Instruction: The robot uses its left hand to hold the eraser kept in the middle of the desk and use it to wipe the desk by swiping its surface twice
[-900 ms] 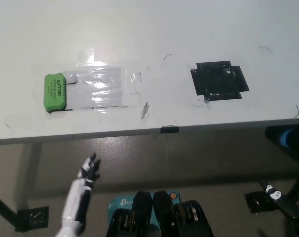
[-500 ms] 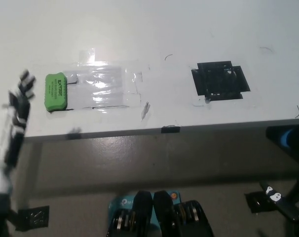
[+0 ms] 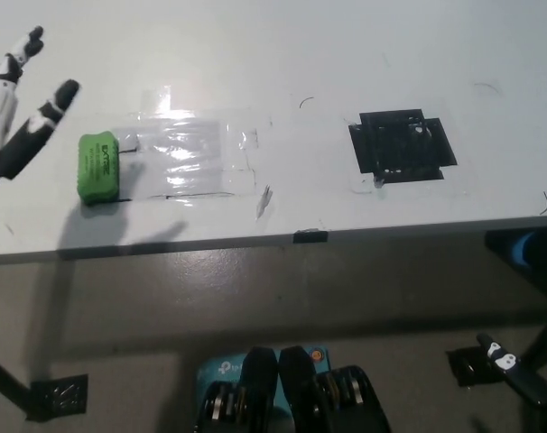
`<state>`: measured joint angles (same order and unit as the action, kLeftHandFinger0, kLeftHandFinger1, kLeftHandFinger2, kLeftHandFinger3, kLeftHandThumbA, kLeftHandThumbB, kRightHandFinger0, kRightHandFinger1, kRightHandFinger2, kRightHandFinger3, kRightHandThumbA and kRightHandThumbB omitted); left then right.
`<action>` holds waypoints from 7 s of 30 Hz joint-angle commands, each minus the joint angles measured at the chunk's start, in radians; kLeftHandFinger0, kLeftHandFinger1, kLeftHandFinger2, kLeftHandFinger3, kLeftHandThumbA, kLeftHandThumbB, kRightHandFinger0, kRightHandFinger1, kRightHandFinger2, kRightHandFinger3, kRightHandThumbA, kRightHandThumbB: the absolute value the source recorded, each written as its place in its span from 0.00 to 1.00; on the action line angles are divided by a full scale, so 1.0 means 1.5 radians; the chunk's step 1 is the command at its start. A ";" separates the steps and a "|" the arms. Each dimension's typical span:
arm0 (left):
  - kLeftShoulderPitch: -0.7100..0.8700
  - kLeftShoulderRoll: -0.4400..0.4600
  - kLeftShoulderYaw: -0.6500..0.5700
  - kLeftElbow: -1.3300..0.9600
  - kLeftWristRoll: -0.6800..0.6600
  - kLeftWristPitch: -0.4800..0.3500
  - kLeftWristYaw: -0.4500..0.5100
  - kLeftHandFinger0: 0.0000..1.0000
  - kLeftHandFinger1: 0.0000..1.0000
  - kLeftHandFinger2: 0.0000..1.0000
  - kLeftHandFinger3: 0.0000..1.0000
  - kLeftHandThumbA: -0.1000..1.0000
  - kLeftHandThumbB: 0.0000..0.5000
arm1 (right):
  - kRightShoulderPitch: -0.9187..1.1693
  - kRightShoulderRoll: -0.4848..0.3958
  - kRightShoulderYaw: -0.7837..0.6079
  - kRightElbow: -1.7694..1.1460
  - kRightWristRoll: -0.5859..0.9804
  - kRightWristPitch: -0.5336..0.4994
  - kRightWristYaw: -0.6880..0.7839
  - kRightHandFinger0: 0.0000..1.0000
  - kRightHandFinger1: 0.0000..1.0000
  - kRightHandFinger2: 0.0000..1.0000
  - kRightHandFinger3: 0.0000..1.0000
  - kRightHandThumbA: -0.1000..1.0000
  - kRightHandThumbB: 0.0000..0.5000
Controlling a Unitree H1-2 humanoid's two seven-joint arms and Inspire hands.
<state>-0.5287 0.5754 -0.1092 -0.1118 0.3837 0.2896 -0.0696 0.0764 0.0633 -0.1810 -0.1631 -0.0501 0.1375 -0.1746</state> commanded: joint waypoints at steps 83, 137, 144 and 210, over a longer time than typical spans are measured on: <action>-0.155 0.002 -0.308 0.326 0.443 -0.110 0.068 1.00 1.00 1.00 1.00 1.00 0.96 | 0.012 -0.015 -0.002 -0.058 0.008 0.031 0.001 1.00 1.00 1.00 1.00 1.00 0.04; -0.035 -0.137 -0.159 0.397 0.327 -0.110 0.090 1.00 1.00 1.00 1.00 1.00 0.82 | 0.008 -0.005 -0.008 -0.038 0.019 -0.028 -0.008 0.98 1.00 1.00 1.00 1.00 0.09; -0.009 -0.166 -0.128 0.411 0.280 -0.148 0.132 1.00 1.00 1.00 1.00 1.00 0.89 | 0.008 -0.004 -0.011 -0.039 0.029 -0.029 -0.006 1.00 1.00 1.00 1.00 1.00 0.06; -0.163 -0.471 -0.400 0.669 0.333 -0.021 -0.001 1.00 1.00 1.00 1.00 1.00 0.96 | -0.068 -0.006 -0.031 -0.030 -0.066 -0.053 -0.095 0.95 0.99 1.00 1.00 1.00 0.04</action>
<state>-0.8272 -0.0800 -0.6580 0.8140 0.9357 0.3392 0.0960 0.0131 0.0385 -0.2073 -0.2006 -0.0855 0.1326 -0.2341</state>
